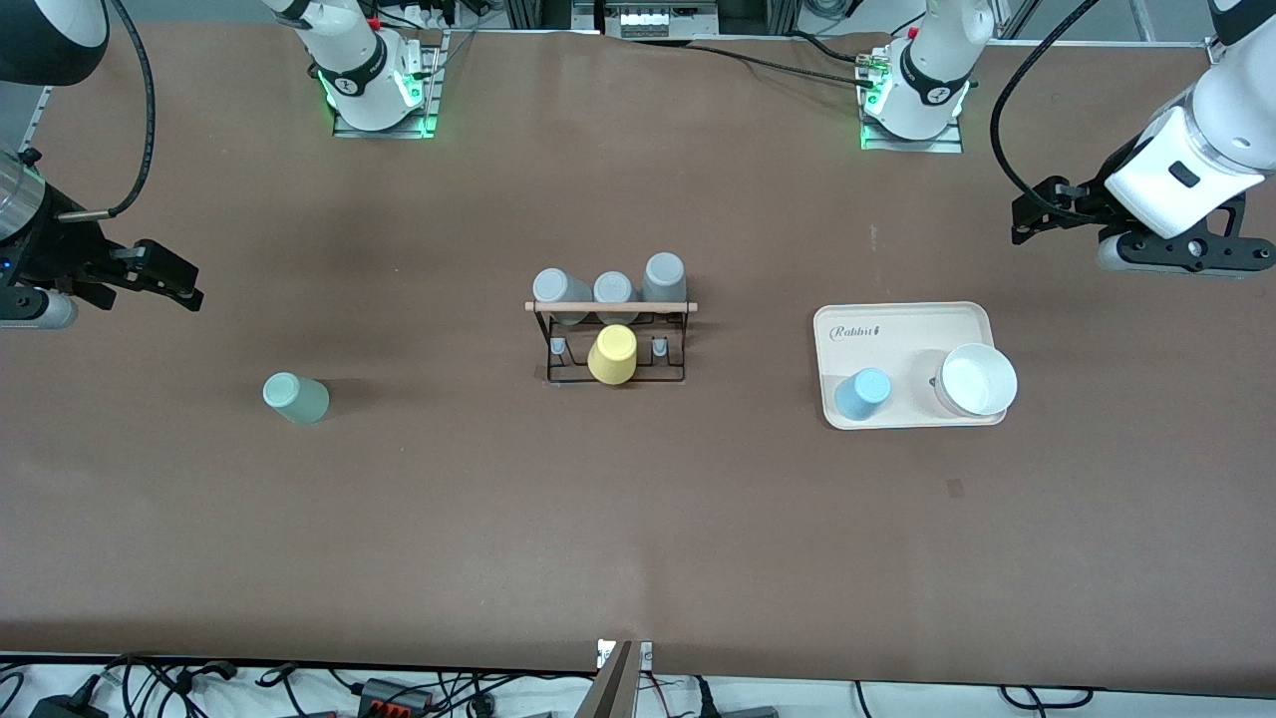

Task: Hang scattered cups on rack with three cups

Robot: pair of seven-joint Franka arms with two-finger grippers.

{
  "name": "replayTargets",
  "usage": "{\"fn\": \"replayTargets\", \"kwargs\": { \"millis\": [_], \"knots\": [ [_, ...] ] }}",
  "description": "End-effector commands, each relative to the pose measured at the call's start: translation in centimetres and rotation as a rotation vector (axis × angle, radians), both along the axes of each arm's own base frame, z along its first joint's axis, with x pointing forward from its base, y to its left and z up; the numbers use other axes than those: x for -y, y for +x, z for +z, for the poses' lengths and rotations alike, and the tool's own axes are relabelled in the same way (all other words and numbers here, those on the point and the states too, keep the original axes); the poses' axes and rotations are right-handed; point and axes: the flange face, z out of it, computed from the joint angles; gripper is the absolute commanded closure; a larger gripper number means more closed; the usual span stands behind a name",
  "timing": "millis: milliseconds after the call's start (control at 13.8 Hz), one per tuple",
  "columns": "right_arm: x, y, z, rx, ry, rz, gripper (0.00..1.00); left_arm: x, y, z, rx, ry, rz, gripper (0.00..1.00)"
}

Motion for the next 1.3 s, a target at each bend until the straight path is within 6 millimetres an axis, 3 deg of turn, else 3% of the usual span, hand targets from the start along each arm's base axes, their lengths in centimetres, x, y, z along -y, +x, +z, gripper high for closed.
{"fn": "replayTargets", "kwargs": {
  "millis": [0, 506, 723, 1084, 1229],
  "knots": [
    [-0.1, 0.0, 0.1, -0.008, -0.001, 0.001, 0.0, -0.1, -0.7, 0.3, 0.012, -0.003, 0.016, 0.0],
    [0.2, 0.0, 0.6, 0.003, -0.002, -0.004, 0.0, -0.2, -0.5, 0.4, 0.017, -0.005, 0.01, 0.0],
    [0.2, 0.0, 0.6, 0.001, -0.001, -0.002, 0.0, -0.3, 0.0, -0.4, -0.001, -0.008, 0.002, 0.0],
    [0.4, 0.0, 0.7, 0.003, -0.003, 0.002, 0.0, 0.2, 3.0, -6.0, -0.083, -0.024, -0.013, 0.0],
    [0.2, -0.1, 0.9, 0.006, -0.004, 0.004, 0.0, 1.3, 5.5, -10.7, -0.115, -0.042, -0.029, 0.0]
  ]
}}
